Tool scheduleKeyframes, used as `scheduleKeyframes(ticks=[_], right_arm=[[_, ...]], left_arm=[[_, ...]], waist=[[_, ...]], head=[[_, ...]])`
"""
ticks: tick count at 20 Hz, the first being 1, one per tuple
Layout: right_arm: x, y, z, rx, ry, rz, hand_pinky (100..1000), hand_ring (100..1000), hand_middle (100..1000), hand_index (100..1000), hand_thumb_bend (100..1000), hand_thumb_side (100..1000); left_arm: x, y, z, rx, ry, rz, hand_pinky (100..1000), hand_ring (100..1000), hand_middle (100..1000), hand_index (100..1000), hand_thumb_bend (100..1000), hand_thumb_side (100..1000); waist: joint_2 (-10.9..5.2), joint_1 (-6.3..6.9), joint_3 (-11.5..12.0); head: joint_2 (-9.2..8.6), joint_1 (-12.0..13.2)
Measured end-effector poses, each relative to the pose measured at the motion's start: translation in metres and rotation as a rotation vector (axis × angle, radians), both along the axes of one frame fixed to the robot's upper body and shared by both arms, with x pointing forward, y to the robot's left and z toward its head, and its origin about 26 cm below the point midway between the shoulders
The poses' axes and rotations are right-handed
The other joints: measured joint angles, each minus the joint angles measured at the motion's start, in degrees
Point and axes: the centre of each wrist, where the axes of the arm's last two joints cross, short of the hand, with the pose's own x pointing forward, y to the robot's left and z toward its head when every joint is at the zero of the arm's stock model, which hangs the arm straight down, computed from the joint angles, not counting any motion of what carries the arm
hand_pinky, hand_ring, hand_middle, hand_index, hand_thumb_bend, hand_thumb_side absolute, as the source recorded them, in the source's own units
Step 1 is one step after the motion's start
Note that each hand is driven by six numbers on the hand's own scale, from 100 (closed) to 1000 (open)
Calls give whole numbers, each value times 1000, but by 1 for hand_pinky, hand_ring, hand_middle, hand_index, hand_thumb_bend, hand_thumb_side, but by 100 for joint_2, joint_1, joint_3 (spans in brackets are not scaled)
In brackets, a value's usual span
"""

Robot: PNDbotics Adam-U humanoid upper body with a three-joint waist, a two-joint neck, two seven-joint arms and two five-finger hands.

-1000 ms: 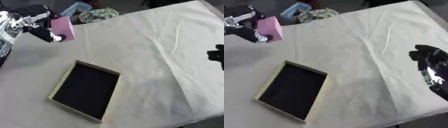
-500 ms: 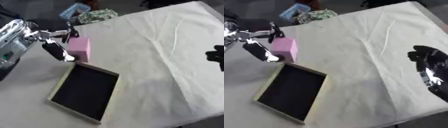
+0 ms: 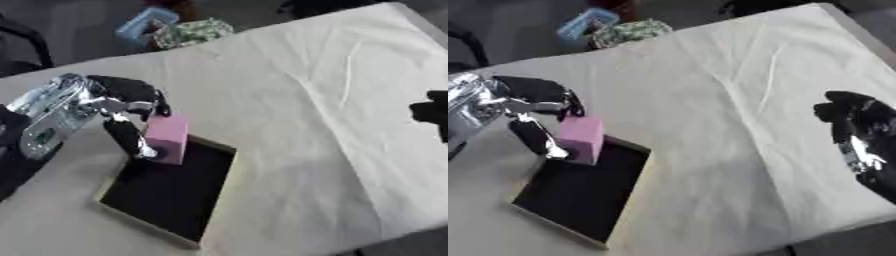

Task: Pick up objects on the table and place them in the box.

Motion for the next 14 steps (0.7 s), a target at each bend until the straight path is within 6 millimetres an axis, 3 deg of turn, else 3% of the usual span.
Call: scheduleKeyframes(ticks=[3, 5, 9, 14], right_arm=[[0, 0, 0, -1, 1, 1, 807, 811, 644, 847, 100, 551], [0, 0, 0, -1, 1, 1, 807, 811, 645, 847, 100, 551], [0, 0, 0, -1, 1, 1, 807, 812, 644, 847, 100, 551], [0, 0, 0, 0, 1, 0, 807, 812, 644, 847, 100, 552]], left_arm=[[-1, -1, 2, 9, -22, -14, 893, 857, 879, 959, 794, 667], [-3, -1, 6, 8, -44, -23, 893, 855, 879, 960, 797, 674], [-11, 7, 20, -18, -108, -6, 870, 825, 851, 941, 751, 679], [-28, 26, 45, -145, -210, 54, 839, 786, 808, 916, 594, 695]], waist=[[0, 2, 6], [0, 7, 9], [0, 15, 52], [-1, 16, 91]], head=[[-4, -11], [-6, -15], [-25, -20], [-32, -23]])
